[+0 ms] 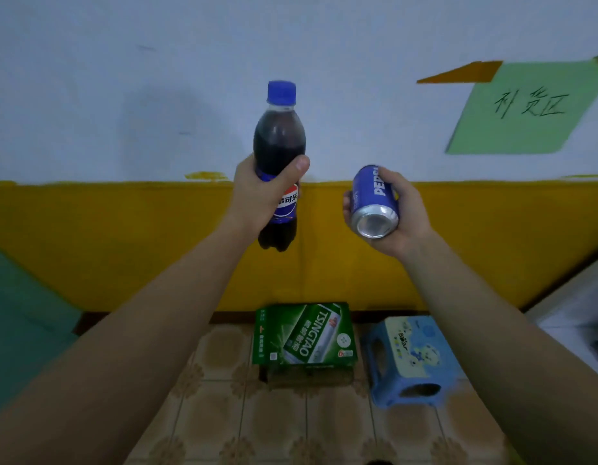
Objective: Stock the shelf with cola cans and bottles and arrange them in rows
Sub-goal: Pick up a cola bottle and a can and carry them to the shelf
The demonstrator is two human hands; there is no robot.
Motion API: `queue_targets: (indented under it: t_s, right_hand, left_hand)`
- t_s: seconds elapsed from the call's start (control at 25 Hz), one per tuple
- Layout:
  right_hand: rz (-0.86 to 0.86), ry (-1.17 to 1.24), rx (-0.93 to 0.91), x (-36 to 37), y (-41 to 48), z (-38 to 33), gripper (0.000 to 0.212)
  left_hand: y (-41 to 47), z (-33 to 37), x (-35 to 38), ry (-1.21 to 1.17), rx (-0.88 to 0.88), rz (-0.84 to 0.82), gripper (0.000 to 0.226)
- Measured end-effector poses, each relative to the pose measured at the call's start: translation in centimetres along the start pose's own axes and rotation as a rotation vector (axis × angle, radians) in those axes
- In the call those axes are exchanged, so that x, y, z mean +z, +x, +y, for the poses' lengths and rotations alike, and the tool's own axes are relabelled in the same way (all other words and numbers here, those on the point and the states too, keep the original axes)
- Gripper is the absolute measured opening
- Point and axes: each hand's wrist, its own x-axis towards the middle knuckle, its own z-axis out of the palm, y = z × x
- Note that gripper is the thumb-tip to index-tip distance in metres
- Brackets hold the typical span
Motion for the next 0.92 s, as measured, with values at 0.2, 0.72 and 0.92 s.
queue_targets:
  t_s: [0.2,0.72,0.92]
  right_hand:
    - [0.177,-0.114,-0.169,-1.9,-8.1,-7.7,0.043]
    - [-0.019,-0.315,-0.059,5.6,-15.1,-3.9,0.060]
    - [-0.346,-0.466,0.178,13.2,-16.9,4.8,0.064]
  left_hand:
    - [-0.6,3.6,7.9,-0.051,0.066,-0.134,0.054]
    - [-11.7,12.2,1.1,0.141,0.106,0.106,0.046]
    - [-24.9,17.7,-7.8,0.327,0.139,0.505,0.049]
